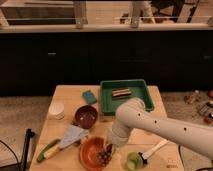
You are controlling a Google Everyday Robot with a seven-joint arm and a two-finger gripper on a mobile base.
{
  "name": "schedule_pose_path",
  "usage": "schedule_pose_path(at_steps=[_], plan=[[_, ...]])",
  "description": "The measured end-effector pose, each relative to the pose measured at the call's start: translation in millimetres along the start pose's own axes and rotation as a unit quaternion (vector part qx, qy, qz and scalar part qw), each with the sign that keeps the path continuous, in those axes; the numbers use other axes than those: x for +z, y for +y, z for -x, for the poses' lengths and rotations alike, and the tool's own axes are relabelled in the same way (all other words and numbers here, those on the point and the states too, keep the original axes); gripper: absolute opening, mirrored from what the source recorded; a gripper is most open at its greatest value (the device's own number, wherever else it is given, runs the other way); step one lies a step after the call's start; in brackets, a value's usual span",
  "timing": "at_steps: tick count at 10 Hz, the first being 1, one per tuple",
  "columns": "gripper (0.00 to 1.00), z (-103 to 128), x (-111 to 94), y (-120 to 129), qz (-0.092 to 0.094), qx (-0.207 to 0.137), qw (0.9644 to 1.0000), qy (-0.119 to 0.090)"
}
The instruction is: Place grapes in red bowl
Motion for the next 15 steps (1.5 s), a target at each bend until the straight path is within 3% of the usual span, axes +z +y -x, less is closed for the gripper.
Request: schedule_pose_path(at_steps=[9,11,15], plan=[[0.02,24,6,-45,0.001,-0.030,0.9995,0.010],[0.18,27,10,-52,0.003,-0.030,0.9995,0.007],[0.60,23,14,-58,0.003,-0.022,0.9998,0.002]])
